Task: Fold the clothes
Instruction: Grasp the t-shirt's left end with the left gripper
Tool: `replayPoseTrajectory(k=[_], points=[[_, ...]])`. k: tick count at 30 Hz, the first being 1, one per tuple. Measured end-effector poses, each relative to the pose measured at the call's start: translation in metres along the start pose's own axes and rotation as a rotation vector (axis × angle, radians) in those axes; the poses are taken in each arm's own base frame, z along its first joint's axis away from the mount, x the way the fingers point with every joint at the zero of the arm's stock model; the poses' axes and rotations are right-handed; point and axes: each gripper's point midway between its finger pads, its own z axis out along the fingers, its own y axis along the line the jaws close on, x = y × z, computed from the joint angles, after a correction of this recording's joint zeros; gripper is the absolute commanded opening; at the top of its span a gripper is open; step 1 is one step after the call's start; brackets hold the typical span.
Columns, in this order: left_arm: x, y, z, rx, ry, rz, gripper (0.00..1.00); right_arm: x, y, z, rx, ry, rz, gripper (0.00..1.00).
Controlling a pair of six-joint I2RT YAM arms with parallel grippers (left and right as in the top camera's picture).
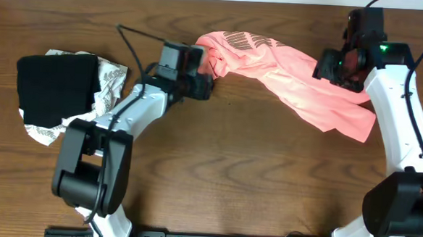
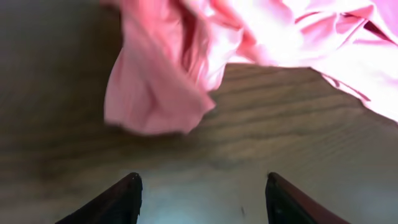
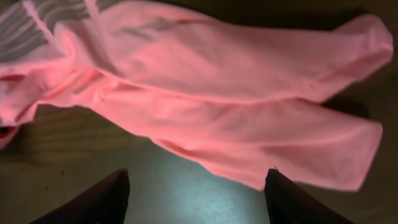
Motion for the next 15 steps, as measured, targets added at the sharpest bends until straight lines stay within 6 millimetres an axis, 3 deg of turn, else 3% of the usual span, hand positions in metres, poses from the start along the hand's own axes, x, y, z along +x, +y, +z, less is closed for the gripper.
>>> replayPoseTrajectory(k=[6, 15], points=[[-0.008, -0.002, 0.017, -0.026, -0.046, 0.127, 0.56, 0.004, -0.011, 0.0, 0.024, 0.027, 0.018, 0.68], [0.0, 0.012, 0.045, -0.063, -0.047, 0.174, 0.57, 0.013, -0.017, -0.001, 0.041, 0.065, 0.021, 0.68]])
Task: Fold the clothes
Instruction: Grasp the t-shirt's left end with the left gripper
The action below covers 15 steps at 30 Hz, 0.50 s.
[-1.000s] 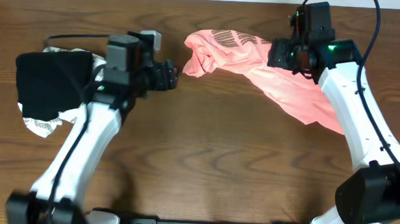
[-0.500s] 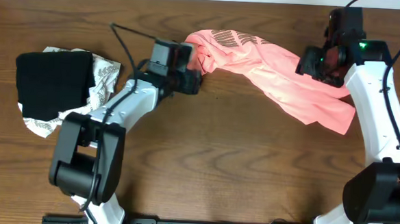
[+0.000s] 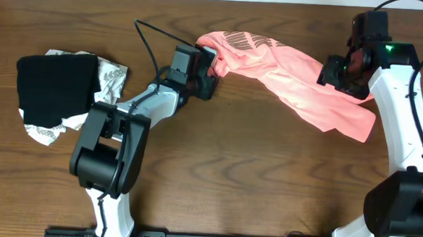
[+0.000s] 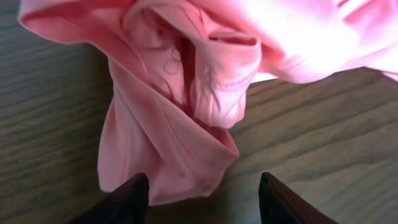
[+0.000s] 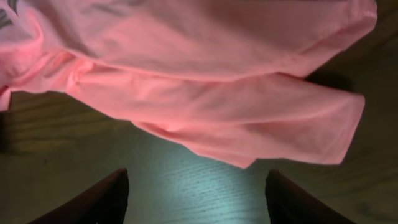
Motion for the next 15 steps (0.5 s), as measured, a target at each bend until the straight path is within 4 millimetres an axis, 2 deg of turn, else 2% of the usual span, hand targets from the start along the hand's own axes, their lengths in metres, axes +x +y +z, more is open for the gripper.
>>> replayPoseTrajectory(k=[6, 9, 11, 14, 15], points=[[0.0, 0.004, 0.006, -0.016, -0.014, 0.016, 0.58, 0.009, -0.004, 0.0, 0.014, 0.036, -0.001, 0.67], [0.0, 0.005, 0.01, -0.02, -0.02, 0.02, 0.52, 0.013, -0.005, 0.0, 0.021, 0.054, -0.001, 0.64], [0.002, 0.006, 0.013, -0.022, -0.019, 0.017, 0.43, 0.017, -0.007, -0.001, 0.027, 0.068, -0.001, 0.64], [0.005, 0.008, 0.016, -0.027, -0.014, 0.014, 0.13, 0.021, -0.009, -0.001, 0.035, 0.087, -0.002, 0.63], [0.004, 0.008, 0.016, -0.027, -0.016, 0.017, 0.06, 0.022, -0.009, -0.001, 0.037, 0.09, -0.002, 0.63]])
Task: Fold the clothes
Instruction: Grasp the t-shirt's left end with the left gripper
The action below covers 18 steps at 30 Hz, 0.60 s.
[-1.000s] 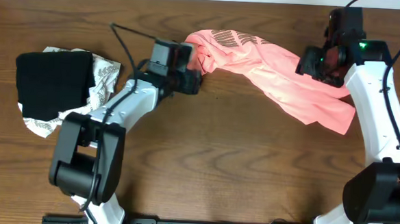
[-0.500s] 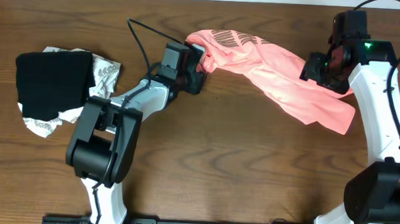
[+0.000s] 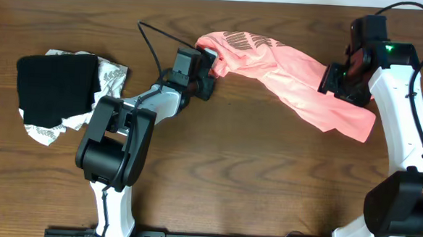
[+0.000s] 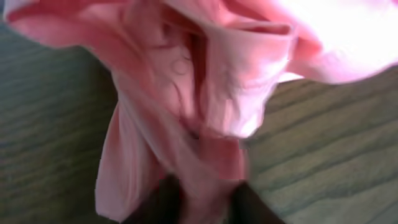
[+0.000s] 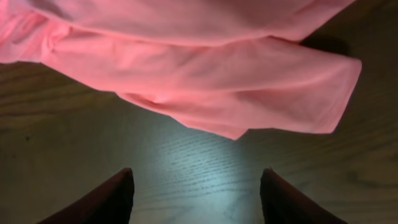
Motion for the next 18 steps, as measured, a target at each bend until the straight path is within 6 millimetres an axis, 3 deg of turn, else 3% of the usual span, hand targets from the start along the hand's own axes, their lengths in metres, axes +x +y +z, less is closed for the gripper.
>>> replayPoseTrajectory(k=[6, 10, 13, 18], points=[[0.005, 0.002, -0.002, -0.002, 0.026, -0.005, 0.06, 0.002, -0.001, 0.0, 0.005, 0.009, -0.001, 0.62], [0.004, 0.001, -0.023, -0.006, 0.064, -0.013, 0.06, -0.001, -0.003, 0.0, 0.016, -0.004, -0.001, 0.63], [-0.013, -0.002, -0.062, -0.027, 0.059, -0.011, 0.06, -0.005, -0.006, 0.0, 0.035, -0.024, -0.002, 0.66], [-0.047, -0.004, -0.153, -0.102, -0.01, 0.0, 0.06, -0.013, -0.013, -0.001, 0.065, -0.056, 0.006, 0.67]])
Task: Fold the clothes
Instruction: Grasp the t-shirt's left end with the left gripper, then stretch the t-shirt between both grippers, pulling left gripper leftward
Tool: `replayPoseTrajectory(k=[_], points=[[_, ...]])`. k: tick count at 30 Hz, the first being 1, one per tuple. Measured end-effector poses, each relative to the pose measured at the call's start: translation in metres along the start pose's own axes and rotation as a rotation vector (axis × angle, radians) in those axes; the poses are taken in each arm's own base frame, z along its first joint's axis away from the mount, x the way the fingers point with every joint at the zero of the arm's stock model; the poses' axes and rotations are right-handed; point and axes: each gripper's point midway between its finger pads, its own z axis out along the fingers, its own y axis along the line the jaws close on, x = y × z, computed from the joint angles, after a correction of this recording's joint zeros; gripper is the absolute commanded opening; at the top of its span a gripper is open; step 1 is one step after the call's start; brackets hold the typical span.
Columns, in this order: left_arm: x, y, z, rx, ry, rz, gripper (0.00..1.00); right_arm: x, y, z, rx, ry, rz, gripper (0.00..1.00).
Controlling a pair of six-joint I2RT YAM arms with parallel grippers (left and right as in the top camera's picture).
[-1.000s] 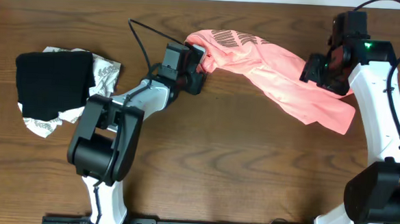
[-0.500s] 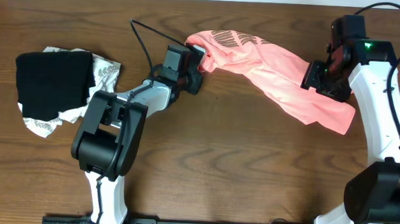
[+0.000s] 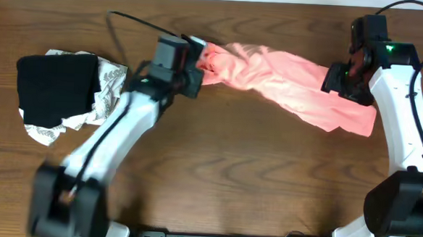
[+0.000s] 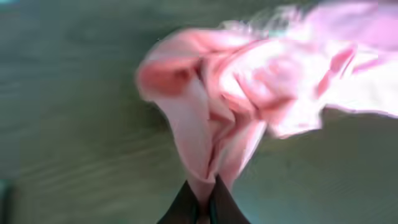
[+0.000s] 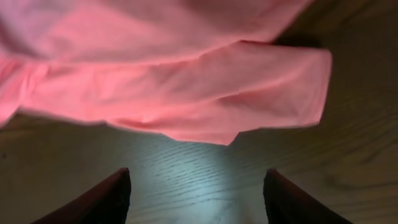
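A pink garment lies stretched and twisted across the back of the table, from upper middle to the right. My left gripper is shut on the garment's left end, the cloth pinched between its fingertips. My right gripper stands open over the garment's right part, its fingers wide apart above bare wood just short of the pink hem.
At the far left lies a pile with a black cloth on top of a white patterned cloth. The wooden table runs bare across the front and middle.
My left gripper, shut on the garment's left end, has moved left and back, pulling the cloth taut and twisting it into a rope. The right gripper hardly moved and stays open.
First my left gripper hung open just short of the garment's bunched left end. Then it was open right at that end, then closing on the fold. Now it holds the end and the cloth is stretched leftward. My right gripper stayed open over the right part throughout.
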Motion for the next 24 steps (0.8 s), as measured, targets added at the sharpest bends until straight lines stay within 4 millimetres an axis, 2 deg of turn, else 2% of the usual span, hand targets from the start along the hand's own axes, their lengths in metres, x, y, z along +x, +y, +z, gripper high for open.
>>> replayPoseTrajectory(k=[3, 6, 11, 15, 19, 24], points=[[-0.009, 0.004, -0.04, -0.041, -0.037, 0.003, 0.06, -0.005, -0.007, 0.001, 0.007, -0.01, 0.019, 0.62], [-0.006, 0.007, -0.059, -0.066, -0.032, 0.002, 0.06, -0.008, -0.018, 0.002, 0.017, -0.011, 0.053, 0.5], [0.002, 0.014, -0.065, -0.112, 0.0, 0.0, 0.06, -0.007, -0.024, 0.015, 0.007, 0.036, 0.065, 0.46], [0.009, 0.018, -0.065, -0.128, 0.026, -0.004, 0.06, -0.001, -0.007, 0.043, -0.07, 0.116, 0.0, 0.41], [0.024, 0.019, -0.066, -0.138, 0.087, -0.011, 0.06, 0.006, 0.013, 0.067, -0.154, 0.183, -0.051, 0.46], [0.041, 0.019, -0.068, -0.142, 0.158, -0.013, 0.06, 0.009, 0.026, 0.075, -0.206, 0.203, -0.087, 0.49]])
